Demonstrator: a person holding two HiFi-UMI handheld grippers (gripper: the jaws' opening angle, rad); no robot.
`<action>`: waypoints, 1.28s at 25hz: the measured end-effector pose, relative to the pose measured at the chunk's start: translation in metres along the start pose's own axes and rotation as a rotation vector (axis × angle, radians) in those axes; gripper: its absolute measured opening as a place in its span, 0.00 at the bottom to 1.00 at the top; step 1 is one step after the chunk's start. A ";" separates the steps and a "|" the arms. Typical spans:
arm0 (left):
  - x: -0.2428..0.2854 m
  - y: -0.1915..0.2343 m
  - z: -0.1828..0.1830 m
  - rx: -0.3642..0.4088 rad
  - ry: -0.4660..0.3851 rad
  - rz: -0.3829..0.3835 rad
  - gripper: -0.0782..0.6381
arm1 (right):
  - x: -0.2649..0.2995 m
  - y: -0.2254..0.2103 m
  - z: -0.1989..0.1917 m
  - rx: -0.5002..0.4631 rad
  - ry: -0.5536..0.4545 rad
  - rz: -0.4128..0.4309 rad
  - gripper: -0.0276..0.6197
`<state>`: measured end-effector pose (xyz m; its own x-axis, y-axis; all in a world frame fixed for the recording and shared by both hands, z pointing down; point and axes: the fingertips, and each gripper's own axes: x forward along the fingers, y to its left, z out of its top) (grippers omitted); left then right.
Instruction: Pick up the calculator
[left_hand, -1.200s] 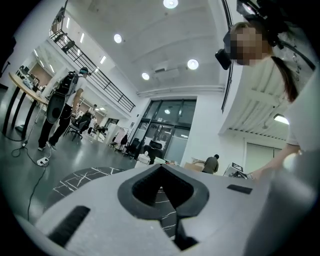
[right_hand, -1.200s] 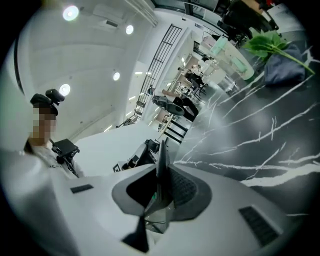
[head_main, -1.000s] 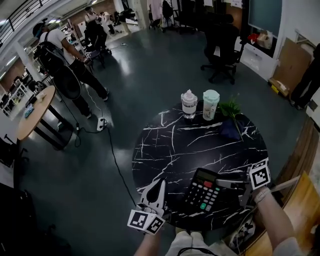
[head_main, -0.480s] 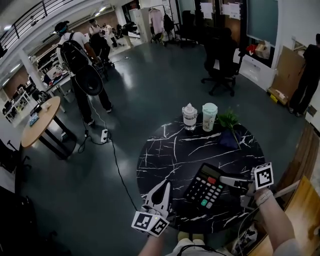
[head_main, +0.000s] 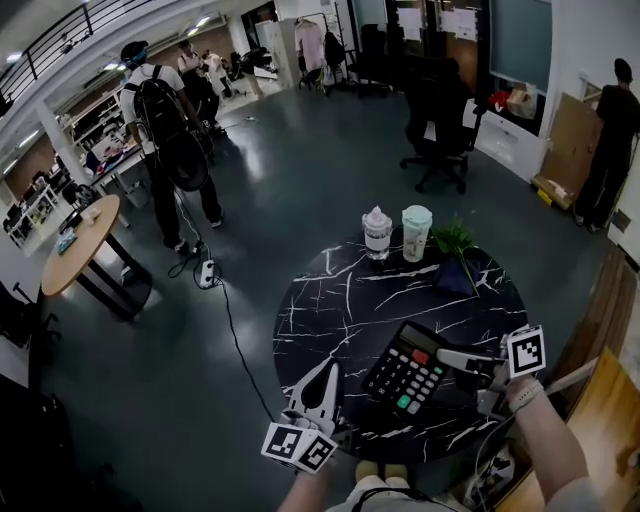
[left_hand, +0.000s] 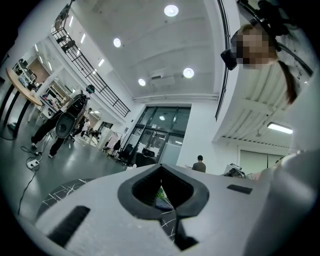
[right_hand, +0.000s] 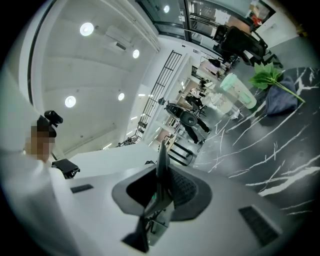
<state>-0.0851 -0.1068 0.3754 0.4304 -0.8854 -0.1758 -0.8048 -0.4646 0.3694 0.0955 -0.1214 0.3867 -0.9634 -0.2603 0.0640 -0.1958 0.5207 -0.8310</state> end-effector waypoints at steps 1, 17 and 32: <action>-0.001 0.000 -0.001 -0.001 0.001 0.001 0.12 | 0.000 0.001 -0.001 0.000 -0.001 0.001 0.13; -0.012 -0.003 -0.005 -0.006 0.004 -0.012 0.12 | 0.003 0.010 -0.005 0.010 -0.060 -0.007 0.13; -0.013 -0.011 -0.008 -0.020 0.004 -0.021 0.12 | -0.006 0.013 -0.009 0.021 -0.103 -0.034 0.13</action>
<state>-0.0789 -0.0898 0.3814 0.4492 -0.8751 -0.1801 -0.7869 -0.4830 0.3841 0.0969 -0.1052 0.3806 -0.9323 -0.3599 0.0362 -0.2230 0.4932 -0.8408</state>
